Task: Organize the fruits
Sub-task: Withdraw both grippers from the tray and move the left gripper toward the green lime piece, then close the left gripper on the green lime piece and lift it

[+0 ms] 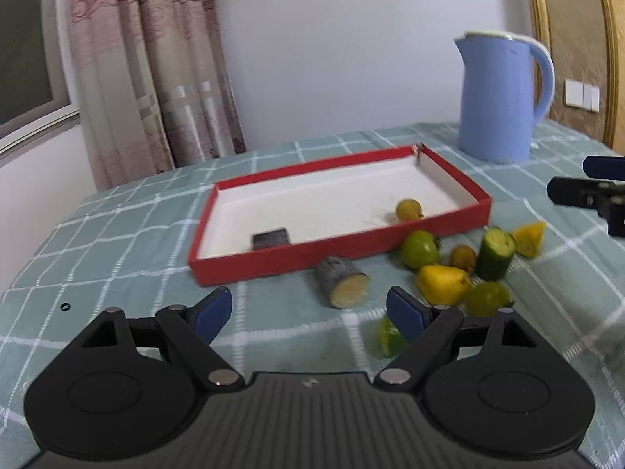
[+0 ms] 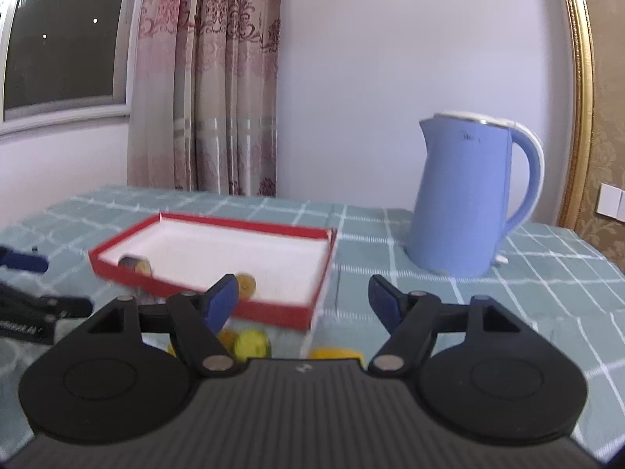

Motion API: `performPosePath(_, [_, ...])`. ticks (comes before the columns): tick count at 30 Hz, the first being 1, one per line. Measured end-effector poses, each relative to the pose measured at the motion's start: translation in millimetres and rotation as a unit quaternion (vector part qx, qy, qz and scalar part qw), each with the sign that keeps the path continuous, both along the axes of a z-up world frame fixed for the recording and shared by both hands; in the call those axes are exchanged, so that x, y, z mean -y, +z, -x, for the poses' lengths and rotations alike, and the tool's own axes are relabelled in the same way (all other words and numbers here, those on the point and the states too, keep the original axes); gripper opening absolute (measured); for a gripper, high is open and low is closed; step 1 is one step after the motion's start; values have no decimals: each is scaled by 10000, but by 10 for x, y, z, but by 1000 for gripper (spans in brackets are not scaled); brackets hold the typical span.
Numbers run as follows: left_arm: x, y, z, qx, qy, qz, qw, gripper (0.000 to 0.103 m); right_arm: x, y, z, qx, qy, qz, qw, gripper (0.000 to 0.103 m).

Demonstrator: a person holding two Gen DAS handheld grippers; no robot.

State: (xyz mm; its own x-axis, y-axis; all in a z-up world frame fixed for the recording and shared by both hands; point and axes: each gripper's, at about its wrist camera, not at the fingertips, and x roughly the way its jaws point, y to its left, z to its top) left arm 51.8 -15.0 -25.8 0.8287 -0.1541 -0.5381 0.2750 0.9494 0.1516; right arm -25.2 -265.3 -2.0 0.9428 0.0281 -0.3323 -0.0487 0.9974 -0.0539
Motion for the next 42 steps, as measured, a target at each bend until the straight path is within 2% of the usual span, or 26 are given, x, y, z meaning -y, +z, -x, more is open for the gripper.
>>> performPosePath(6, [181, -89, 14, 74, -246, -191, 9995, 87, 20, -171, 133, -163, 103, -91, 9998, 72])
performPosePath(8, [233, -111, 7, 59, -367, -248, 9990, 87, 35, -190, 161, -164, 129, -112, 9997, 75])
performPosePath(16, [410, -197, -17, -3, -538, -508, 9973, 87, 89, -227, 165, -179, 169, -273, 9993, 75])
performPosePath(21, [428, -214, -36, -139, -571, -416, 9974, 87, 82, -222, 170, -159, 218, -297, 9992, 75])
performPosePath(28, [481, -253, -71, -213, -552, -473, 9971, 87, 92, -223, 173, -160, 215, -312, 9992, 75])
performPosePath(34, [463, -274, -128, -344, -505, -339, 9976, 87, 96, -228, 188, -163, 195, -315, 9992, 75])
performPosePath(39, [516, -288, -108, -330, -579, -424, 9969, 87, 99, -231, 185, -166, 197, -316, 9992, 75])
performPosePath(40, [518, -289, -106, -337, -590, -417, 9968, 85, 99, -232, 185, -164, 195, -320, 9992, 75])
performPosePath(42, [519, -289, -116, -367, -582, -404, 9968, 75, 99, -232, 187, -165, 192, -325, 9992, 75])
